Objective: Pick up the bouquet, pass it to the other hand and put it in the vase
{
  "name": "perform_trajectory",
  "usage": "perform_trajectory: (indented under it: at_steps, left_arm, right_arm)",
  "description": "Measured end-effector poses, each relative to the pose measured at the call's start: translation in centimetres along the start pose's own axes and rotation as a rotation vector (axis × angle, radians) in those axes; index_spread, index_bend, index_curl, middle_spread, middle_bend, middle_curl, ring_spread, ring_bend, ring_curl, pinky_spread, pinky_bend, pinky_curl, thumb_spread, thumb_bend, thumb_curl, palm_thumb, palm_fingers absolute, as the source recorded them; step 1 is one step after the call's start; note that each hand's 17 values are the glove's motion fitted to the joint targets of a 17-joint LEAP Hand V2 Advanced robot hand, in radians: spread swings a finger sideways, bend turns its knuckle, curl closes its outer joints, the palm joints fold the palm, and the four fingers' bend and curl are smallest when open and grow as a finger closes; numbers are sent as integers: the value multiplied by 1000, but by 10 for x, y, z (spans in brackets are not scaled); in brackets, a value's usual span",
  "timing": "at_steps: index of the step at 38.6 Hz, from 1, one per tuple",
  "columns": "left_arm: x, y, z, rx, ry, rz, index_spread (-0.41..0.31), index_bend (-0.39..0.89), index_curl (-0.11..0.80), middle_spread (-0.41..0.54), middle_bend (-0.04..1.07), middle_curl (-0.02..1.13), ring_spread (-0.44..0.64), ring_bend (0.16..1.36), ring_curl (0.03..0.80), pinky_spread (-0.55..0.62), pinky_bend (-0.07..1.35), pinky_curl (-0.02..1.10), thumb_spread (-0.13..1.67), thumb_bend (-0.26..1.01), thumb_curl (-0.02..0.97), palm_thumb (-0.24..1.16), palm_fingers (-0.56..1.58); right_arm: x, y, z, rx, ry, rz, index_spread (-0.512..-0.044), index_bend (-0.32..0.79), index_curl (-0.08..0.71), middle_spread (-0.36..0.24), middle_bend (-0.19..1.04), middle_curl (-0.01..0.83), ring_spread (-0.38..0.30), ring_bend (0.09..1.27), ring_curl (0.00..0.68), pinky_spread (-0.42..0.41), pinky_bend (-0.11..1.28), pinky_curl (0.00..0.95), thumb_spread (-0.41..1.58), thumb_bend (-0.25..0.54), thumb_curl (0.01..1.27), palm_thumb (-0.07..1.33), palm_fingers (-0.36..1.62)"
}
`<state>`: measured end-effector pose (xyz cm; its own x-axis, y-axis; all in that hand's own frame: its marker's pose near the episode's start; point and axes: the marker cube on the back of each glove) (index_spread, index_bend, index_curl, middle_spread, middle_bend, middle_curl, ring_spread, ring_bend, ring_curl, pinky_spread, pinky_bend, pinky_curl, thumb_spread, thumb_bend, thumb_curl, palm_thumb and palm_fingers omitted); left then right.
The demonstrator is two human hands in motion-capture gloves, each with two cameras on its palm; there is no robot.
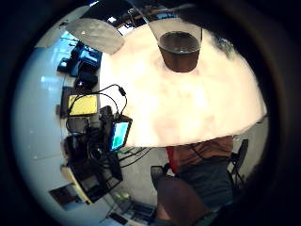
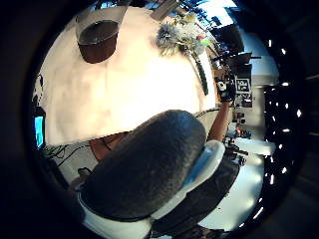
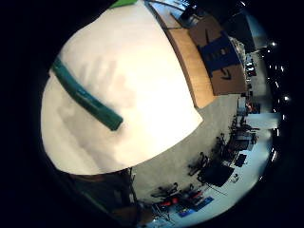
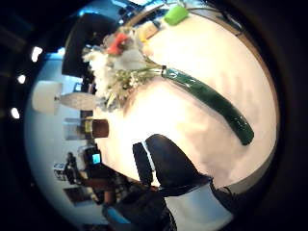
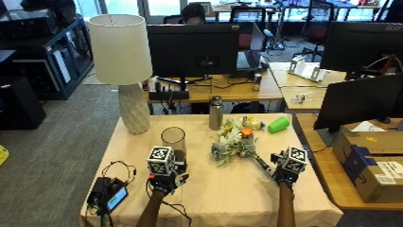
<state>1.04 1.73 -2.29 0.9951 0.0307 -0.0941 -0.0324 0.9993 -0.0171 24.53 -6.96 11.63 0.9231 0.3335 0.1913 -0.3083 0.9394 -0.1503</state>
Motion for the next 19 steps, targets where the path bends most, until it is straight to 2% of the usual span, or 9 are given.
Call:
perform_trajectory:
  at_steps: [5,7,10,12,15,19]
  left_arm:
    - [1,1,1,-2,13,8,20,144,280,301,191,301,526,560,225,519,502,310,960,-81,90,-111,-9]
    - [3,4,-2,-2,13,10,20,144,280,301,190,302,526,560,225,519,502,311,960,-81,91,-111,-9]
    - [3,6,-4,1,11,14,20,144,281,301,190,304,527,559,226,519,502,312,960,-81,91,-111,-10]
    - [2,5,-3,-3,13,15,20,144,282,302,190,304,527,559,227,520,502,313,959,-81,92,-111,-10]
    - [3,7,-5,-9,19,15,20,144,283,302,190,305,527,559,228,520,501,314,958,-81,92,-111,-10]
    - [1,7,-4,-15,24,12,20,144,284,302,190,307,527,559,229,520,501,315,957,-81,93,-111,-10]
  right_arm:
    - [-13,20,-10,22,-74,-15,-391,118,218,46,186,313,196,218,230,307,519,340,1040,-11,293,313,-53]
    - [-19,24,-9,19,-132,-66,-390,121,218,46,184,312,198,215,230,306,526,342,1037,-11,296,332,-49]
    - [-23,30,-1,-55,-228,-142,-385,120,216,47,188,313,199,219,234,301,540,345,1035,-12,303,358,-35]
    - [-16,34,5,-101,-192,-57,-379,100,207,44,186,312,195,259,246,297,578,355,1034,-9,307,383,23]
    - [-5,33,14,-106,-125,58,-370,86,194,35,180,308,186,324,261,287,611,359,1034,-3,314,422,91]
    - [1,23,23,-36,-91,78,-354,105,190,10,193,312,160,396,278,269,633,359,1032,11,331,502,203]
